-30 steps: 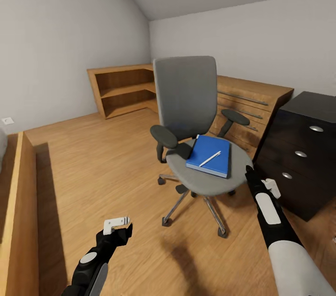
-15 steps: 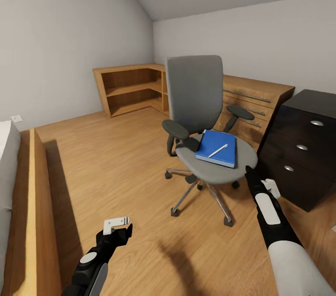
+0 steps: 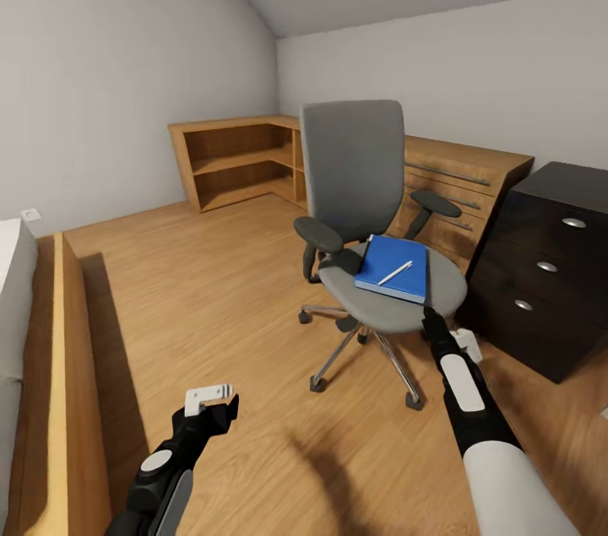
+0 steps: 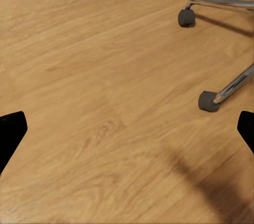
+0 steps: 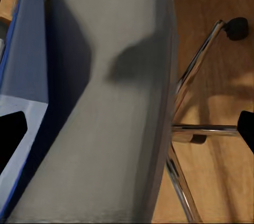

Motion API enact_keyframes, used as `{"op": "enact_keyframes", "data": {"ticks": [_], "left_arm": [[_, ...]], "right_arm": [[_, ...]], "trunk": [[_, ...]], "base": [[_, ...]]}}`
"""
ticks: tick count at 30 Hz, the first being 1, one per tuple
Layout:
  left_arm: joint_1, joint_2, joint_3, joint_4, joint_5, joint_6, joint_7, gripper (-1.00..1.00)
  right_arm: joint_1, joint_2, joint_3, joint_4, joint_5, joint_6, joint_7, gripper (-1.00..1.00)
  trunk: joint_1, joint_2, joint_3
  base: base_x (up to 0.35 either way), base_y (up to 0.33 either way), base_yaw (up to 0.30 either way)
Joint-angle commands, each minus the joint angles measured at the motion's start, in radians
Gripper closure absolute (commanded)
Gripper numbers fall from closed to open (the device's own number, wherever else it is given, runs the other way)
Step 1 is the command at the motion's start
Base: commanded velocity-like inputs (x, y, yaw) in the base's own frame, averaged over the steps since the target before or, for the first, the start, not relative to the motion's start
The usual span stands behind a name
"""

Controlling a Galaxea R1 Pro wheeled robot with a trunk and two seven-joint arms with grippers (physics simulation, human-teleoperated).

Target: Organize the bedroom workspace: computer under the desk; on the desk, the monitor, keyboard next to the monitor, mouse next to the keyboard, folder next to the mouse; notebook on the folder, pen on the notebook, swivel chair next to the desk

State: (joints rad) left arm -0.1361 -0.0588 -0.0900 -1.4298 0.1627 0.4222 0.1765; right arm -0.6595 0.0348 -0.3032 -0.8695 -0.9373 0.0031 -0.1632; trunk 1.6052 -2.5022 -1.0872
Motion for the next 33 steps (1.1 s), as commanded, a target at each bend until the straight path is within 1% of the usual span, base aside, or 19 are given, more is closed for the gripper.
{"op": "enact_keyframes", "data": {"ticks": [1, 2, 5, 10, 11, 12, 13, 15, 21, 22, 23, 27, 33], "left_arm": [[0.000, 0.000, -0.002, -0.003, 0.011, 0.005, 0.009, -1.00], [0.000, 0.000, -0.002, -0.004, 0.011, 0.005, 0.009, -1.00], [0.000, 0.000, -0.002, -0.005, 0.011, 0.006, 0.009, -1.00], [0.000, 0.000, -0.002, -0.006, 0.011, 0.006, 0.009, -1.00], [0.000, 0.000, -0.002, -0.006, 0.011, 0.006, 0.009, -1.00], [0.000, 0.000, -0.002, -0.006, 0.011, 0.006, 0.009, -1.00], [0.000, 0.000, -0.002, -0.006, 0.011, 0.006, 0.009, -1.00], [0.000, 0.000, -0.002, -0.006, 0.011, 0.006, 0.009, -1.00], [0.000, -0.001, -0.002, -0.006, 0.011, 0.006, 0.009, -1.00], [0.000, -0.001, -0.002, -0.006, 0.011, 0.006, 0.009, -1.00], [0.000, -0.001, -0.002, -0.006, 0.011, 0.007, 0.009, -1.00], [0.000, -0.001, -0.002, -0.006, 0.011, 0.007, 0.009, -1.00], [0.000, -0.001, -0.002, -0.006, 0.011, 0.007, 0.009, -1.00]], "right_arm": [[0.002, 0.011, 0.000, -0.002, -0.009, 0.001, -0.003, -1.00], [0.003, 0.019, 0.003, -0.002, -0.008, 0.002, -0.004, -1.00], [0.005, 0.029, 0.010, -0.002, -0.009, 0.004, -0.004, -1.00], [0.007, 0.034, 0.016, 0.000, -0.010, 0.029, -0.005, -1.00], [0.007, 0.035, 0.018, 0.000, -0.010, 0.049, -0.005, -1.00], [0.007, 0.036, 0.019, 0.001, -0.012, 0.102, -0.006, -1.00], [0.007, 0.037, 0.019, 0.001, -0.013, 0.130, -0.006, -1.00], [0.008, 0.037, 0.019, 0.001, -0.014, 0.165, -0.006, -1.00], [0.008, 0.036, 0.018, 0.003, -0.020, 0.230, -0.005, -1.00], [0.008, 0.036, 0.018, 0.003, -0.028, 0.246, -0.005, -1.00], [0.008, 0.034, 0.018, 0.004, -0.047, 0.262, -0.005, -1.00], [0.008, 0.035, 0.018, 0.004, -0.050, 0.265, -0.005, -1.00], [0.008, 0.035, 0.018, 0.004, -0.050, 0.264, -0.004, -1.00]], "trunk": [[0.000, 0.000, -0.001], [0.000, 0.000, -0.001], [0.000, 0.000, -0.001], [0.000, 0.000, -0.001], [0.000, 0.000, -0.001], [0.000, 0.000, -0.001], [0.000, 0.000, -0.001], [0.000, 0.000, -0.001], [0.000, 0.000, -0.001], [0.000, 0.000, -0.001], [0.000, 0.000, -0.001], [0.000, 0.000, -0.001], [0.000, 0.000, -0.001]], "base": [[0.000, 0.000, 0.000], [0.000, 0.000, 0.000], [0.000, 0.000, 0.000], [0.000, 0.000, 0.000], [0.000, 0.000, 0.000], [0.000, 0.000, 0.000], [0.000, 0.000, 0.000], [0.000, 0.000, 0.000], [0.000, 0.000, 0.000], [0.000, 0.000, 0.000], [0.000, 0.000, 0.000], [0.057, 0.000, 0.000], [0.280, 0.000, 0.000]]}}
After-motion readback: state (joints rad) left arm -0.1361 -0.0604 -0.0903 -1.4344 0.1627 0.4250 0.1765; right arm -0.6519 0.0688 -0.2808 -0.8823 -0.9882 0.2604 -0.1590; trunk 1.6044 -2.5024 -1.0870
